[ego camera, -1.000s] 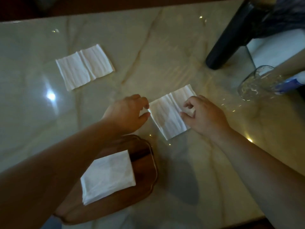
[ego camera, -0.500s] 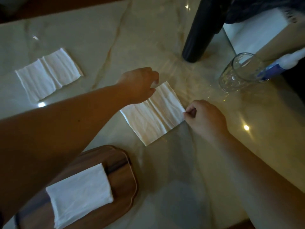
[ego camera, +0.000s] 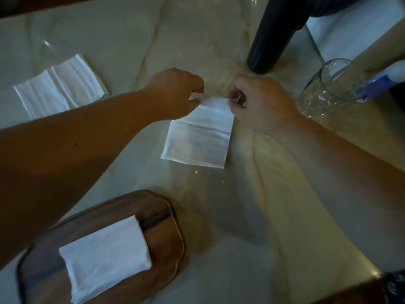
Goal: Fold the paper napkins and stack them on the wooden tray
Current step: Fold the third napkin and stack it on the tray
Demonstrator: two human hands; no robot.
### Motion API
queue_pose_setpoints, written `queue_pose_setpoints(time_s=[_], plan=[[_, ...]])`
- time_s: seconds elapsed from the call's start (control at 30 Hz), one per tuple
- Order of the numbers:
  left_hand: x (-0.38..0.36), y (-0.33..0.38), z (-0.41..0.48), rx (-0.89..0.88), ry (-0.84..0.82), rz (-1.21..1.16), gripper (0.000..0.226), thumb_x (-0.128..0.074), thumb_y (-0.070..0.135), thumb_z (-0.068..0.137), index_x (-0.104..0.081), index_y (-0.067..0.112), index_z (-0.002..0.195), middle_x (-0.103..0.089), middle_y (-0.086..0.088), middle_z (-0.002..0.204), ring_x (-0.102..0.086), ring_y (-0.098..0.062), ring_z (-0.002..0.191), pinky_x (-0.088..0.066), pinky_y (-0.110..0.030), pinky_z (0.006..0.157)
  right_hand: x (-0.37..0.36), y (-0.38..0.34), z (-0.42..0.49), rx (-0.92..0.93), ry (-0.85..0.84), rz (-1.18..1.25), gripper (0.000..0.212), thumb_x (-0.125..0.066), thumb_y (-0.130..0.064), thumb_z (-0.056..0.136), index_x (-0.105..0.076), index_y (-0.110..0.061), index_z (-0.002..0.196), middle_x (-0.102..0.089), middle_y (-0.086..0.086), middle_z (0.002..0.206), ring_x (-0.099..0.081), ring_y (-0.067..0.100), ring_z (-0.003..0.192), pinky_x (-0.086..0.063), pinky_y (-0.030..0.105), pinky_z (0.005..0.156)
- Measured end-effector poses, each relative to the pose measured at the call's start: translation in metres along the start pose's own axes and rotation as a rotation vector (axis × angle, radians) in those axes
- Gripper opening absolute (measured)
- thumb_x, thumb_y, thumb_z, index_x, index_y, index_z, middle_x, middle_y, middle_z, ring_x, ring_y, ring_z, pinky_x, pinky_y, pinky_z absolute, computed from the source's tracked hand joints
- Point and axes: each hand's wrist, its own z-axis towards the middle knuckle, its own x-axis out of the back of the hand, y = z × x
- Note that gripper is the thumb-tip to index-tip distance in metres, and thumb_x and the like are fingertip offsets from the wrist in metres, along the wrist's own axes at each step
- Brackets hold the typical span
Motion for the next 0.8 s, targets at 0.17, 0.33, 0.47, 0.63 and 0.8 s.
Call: queue_pose_setpoints(time_s=[0.17,0.33,0.47,0.63,0.8], plan=[[0.002,-0.007,-0.038,-0.048,0.090,0.015,0.023,-0.058,0.029,0.086,-0.062,0.018,0.105,-0.068,-0.007,0.102,-0.062,-0.031,0.085,-0.047,-0.036,0.071,-0.008,-0.015,-0.009,0.058,0.017,0.087,0.013,-0.061,-0.012,0.079,-0.061,-0.016,0.092,-0.062,-0.006,0.088,-0.061,0.018,0.079,-0.052,0.037,0.070],[-0.009,0.003,-0.081,-0.134,0.095,0.056,0.017,-0.062,0.027,0.083,-0.066,0.016,0.096,-0.068,-0.007,0.088,-0.061,-0.030,0.075,-0.049,-0.040,0.071,-0.022,-0.024,-0.046,0.141,-0.007,0.107,0.014,-0.061,-0.009,0.077,-0.061,-0.015,0.090,-0.064,0.000,0.089,-0.060,0.018,0.076,-0.052,0.038,0.063],[-0.021,0.011,-0.102,-0.202,0.091,0.079,0.013,-0.068,0.022,0.078,-0.067,0.014,0.089,-0.068,-0.010,0.081,-0.063,-0.033,0.073,-0.049,-0.041,0.068,-0.033,-0.026,-0.067,0.161,-0.034,0.089,0.012,-0.061,-0.012,0.075,-0.063,-0.017,0.086,-0.065,-0.001,0.085,-0.061,0.021,0.074,-0.051,0.034,0.062],[-0.031,0.012,-0.111,-0.234,0.033,0.071,0.023,-0.067,0.035,0.077,-0.067,0.017,0.090,-0.068,-0.007,0.080,-0.063,-0.032,0.073,-0.046,-0.038,0.068,-0.038,-0.022,-0.072,0.183,-0.134,0.086,0.015,-0.072,-0.018,0.074,-0.064,-0.015,0.085,-0.066,0.000,0.083,-0.062,0.020,0.072,-0.048,0.030,0.064],[-0.027,0.010,-0.106,-0.118,0.071,-0.107,0.024,-0.055,0.040,0.084,-0.067,0.019,0.083,-0.066,-0.003,0.074,-0.062,-0.027,0.066,-0.051,-0.037,0.063,-0.035,-0.018,-0.067,0.050,-0.091,0.227,0.015,-0.070,-0.029,0.078,-0.064,-0.016,0.082,-0.063,-0.002,0.077,-0.061,0.017,0.067,-0.048,0.032,0.064]])
